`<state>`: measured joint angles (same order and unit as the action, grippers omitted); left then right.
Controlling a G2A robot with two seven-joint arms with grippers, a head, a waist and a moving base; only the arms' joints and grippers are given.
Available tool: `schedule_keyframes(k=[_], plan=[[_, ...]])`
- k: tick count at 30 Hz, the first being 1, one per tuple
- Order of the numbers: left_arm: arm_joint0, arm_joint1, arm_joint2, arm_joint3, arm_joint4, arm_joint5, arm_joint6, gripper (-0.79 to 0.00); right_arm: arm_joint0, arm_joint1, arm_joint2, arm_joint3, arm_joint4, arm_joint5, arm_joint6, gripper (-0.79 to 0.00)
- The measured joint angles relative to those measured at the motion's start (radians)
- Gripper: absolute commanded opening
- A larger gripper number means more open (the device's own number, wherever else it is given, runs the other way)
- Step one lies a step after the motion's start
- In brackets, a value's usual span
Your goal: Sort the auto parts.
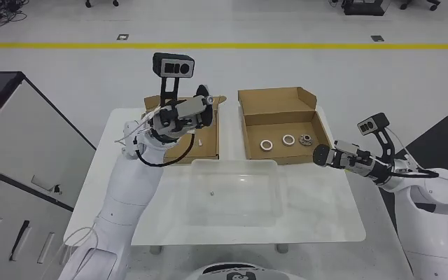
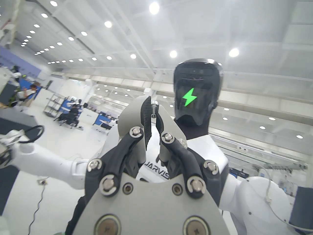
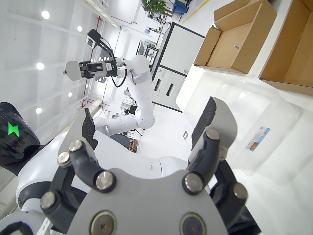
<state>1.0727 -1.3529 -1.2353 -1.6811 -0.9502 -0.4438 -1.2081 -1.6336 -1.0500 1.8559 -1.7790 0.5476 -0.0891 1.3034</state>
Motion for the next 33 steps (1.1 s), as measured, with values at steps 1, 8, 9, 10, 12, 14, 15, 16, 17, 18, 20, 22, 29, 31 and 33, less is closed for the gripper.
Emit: schedule_keyframes(k=[1, 8, 9, 10, 12, 14, 15, 16, 17, 18, 20, 22, 29, 31, 33], plan=[[0.001, 0.003, -0.007, 0.001, 0.048, 0.014, 0.010, -0.785, 0.000, 0.000, 0.000, 0.000, 0.000, 0.000, 0.000, 0.000], [0.006, 0.022, -0.031, -0.001, 0.323, 0.101, 0.071, -0.785, 0.000, 0.000, 0.000, 0.000, 0.000, 0.000, 0.000, 0.000], [0.003, 0.024, -0.032, 0.001, 0.344, 0.110, 0.077, -0.785, 0.000, 0.000, 0.000, 0.000, 0.000, 0.000, 0.000, 0.000], [-0.001, 0.026, -0.032, 0.003, 0.366, 0.118, 0.081, -0.785, 0.000, 0.000, 0.000, 0.000, 0.000, 0.000, 0.000, 0.000], [-0.013, 0.030, -0.033, 0.011, 0.426, 0.145, 0.092, -0.785, 0.000, 0.000, 0.000, 0.000, 0.000, 0.000, 0.000, 0.000], [-0.027, 0.036, -0.034, 0.018, 0.502, 0.176, 0.097, -0.785, 0.000, 0.000, 0.000, 0.000, 0.000, 0.000, 0.000, 0.000], [-0.034, 0.038, -0.034, 0.020, 0.537, 0.191, 0.098, -0.785, 0.000, 0.000, 0.000, 0.000, 0.000, 0.000, 0.000, 0.000], [-0.041, 0.042, -0.034, 0.021, 0.577, 0.207, 0.095, -0.785, 0.000, 0.000, 0.000, 0.000, 0.000, 0.000, 0.000, 0.000], [-0.052, 0.046, -0.033, 0.021, 0.637, 0.230, 0.087, -0.785, 0.000, 0.000, 0.000, 0.000, 0.000, 0.000, 0.000, 0.000], [-0.059, 0.050, -0.031, 0.021, 0.681, 0.250, 0.081, -0.785, 0.000, 0.000, 0.000, 0.000, 0.000, 0.000, 0.000, 0.000], [-0.076, 0.058, -0.028, 0.021, 0.782, 0.290, 0.057, -0.785, 0.000, 0.000, 0.000, 0.000, 0.000, 0.000, 0.000, 0.000], [-0.089, 0.066, -0.022, 0.023, 0.865, 0.325, 0.034, -0.785, 0.000, 0.000, 0.000, 0.000, 0.000, 0.000, 0.000, 0.000], [-0.130, 0.082, 0.026, 0.055, 1.078, 0.417, -0.018, -0.785, 0.000, 0.000, 0.000, 0.000, 0.000, 0.000, 0.000, 0.000], [-0.141, 0.085, 0.039, 0.073, 1.125, 0.427, -0.015, -0.785, 0.000, 0.000, 0.000, 0.000, 0.000, 0.000, 0.000, 0.000], [-0.155, 0.088, 0.051, 0.099, 1.179, 0.437, -0.011, -0.785, 0.000, 0.000, 0.000, 0.000, 0.000, 0.000, 0.000, 0.000]])
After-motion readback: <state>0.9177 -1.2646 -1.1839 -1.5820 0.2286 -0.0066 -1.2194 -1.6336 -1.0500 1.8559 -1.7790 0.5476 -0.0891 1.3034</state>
